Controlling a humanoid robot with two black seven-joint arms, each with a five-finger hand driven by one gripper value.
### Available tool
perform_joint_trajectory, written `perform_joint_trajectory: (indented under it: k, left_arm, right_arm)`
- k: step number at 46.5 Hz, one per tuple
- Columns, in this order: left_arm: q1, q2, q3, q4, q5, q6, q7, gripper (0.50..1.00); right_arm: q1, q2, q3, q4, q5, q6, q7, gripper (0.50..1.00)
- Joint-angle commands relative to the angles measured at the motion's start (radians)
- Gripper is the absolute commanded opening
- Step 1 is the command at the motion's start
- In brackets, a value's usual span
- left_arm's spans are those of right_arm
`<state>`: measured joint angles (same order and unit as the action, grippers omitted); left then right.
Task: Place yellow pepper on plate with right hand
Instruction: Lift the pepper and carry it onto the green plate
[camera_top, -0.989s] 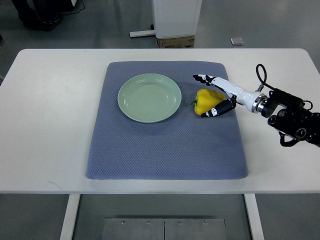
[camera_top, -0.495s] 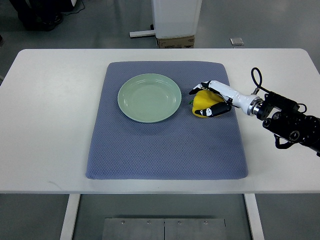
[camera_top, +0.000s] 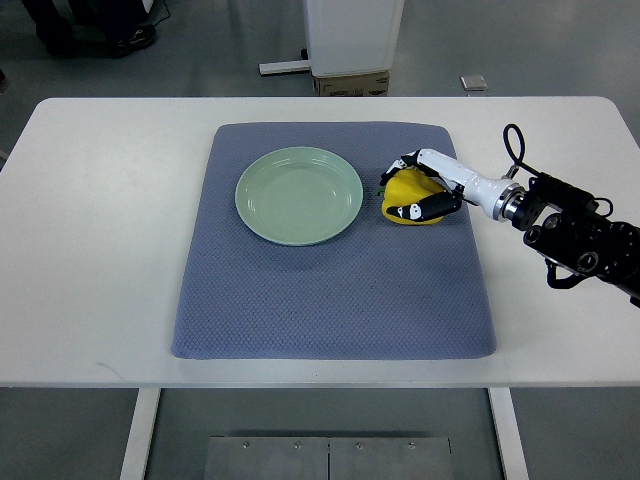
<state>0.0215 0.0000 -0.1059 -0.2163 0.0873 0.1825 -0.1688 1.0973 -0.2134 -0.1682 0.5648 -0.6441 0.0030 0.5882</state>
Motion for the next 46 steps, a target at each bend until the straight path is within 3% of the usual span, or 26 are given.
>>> perform_joint_trajectory:
  k: [1,15,46]
  left_arm:
    - [0.0,0.0,0.0,0.0,0.002,0.0,0.0,1.0]
    - [0.0,0.0,0.0,0.0,0.0,0.0,0.0,1.0]
    - [0.0,0.0,0.0,0.0,0.002,0.0,0.0,1.0]
  right_arm:
    - [0.01,-0.001,0.015,0.006,0.001,0.002,-0.002,0.5]
    - [0.055,0.014,0.067,0.009,0.001,0.012,-0.039,0.5]
    - [0.141,0.213,0.069,0.007,0.003,0.0,-0.102,0.5]
